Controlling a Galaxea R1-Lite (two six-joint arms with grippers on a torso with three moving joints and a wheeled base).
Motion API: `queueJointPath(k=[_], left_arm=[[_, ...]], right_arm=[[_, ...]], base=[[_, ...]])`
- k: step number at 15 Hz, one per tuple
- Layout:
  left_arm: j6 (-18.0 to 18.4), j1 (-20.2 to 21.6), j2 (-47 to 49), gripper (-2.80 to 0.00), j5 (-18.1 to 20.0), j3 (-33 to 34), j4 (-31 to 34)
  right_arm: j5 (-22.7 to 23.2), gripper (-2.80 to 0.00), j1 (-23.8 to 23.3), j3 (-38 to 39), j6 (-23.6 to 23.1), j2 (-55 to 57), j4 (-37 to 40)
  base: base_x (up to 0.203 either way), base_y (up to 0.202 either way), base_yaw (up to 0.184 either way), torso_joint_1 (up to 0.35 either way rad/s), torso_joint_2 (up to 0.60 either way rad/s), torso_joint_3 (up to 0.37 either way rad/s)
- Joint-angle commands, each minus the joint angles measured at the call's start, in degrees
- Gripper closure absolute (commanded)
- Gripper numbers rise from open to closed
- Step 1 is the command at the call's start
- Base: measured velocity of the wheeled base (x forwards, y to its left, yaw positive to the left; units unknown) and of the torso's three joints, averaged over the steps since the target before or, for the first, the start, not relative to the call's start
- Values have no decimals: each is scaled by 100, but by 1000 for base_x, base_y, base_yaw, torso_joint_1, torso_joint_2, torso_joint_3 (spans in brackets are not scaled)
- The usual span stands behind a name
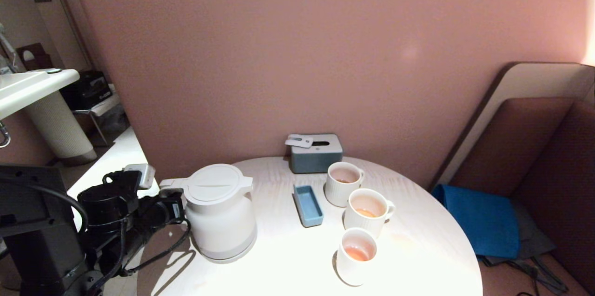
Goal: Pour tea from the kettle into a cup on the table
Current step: Pick up the kettle
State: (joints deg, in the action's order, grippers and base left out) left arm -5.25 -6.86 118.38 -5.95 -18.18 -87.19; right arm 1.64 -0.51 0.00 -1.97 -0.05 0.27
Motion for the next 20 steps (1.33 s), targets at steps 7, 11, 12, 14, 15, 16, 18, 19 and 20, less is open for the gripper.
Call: queueJointPath(k=[7, 11, 12, 14, 15, 16, 18, 19, 20], left_arm=[[24, -7, -394, 0, -38, -432, -276], [24, -8, -580, 0, -122, -466, -276], [24, -8, -679, 0, -118, -467, -276], [24, -8, -926, 0, -117, -494, -146], [24, -8, -1049, 0, -117, -518, -19], [24, -12, -1156, 0, -117, -538, 92], [24, -25, -1303, 0, -117, -579, 263], [24, -35, -1353, 0, -117, -581, 299], [24, -35, -1362, 0, -117, -581, 299]], right_arm=[[3, 0, 7, 0, -5, 5, 0], [3, 0, 0, 0, -5, 5, 0], [3, 0, 0, 0, -5, 5, 0], [3, 0, 7, 0, -5, 5, 0], [3, 0, -2, 0, -5, 5, 0], [3, 0, -2, 0, -5, 5, 0], [3, 0, 7, 0, -5, 5, 0], [3, 0, 2, 0, -5, 5, 0], [3, 0, 7, 0, -5, 5, 0]], base=[[0, 0, 0, 0, 0, 0], [0, 0, 0, 0, 0, 0], [0, 0, 0, 0, 0, 0], [0, 0, 0, 0, 0, 0], [0, 0, 0, 0, 0, 0], [0, 0, 0, 0, 0, 0], [0, 0, 0, 0, 0, 0], [0, 0, 0, 0, 0, 0], [0, 0, 0, 0, 0, 0]])
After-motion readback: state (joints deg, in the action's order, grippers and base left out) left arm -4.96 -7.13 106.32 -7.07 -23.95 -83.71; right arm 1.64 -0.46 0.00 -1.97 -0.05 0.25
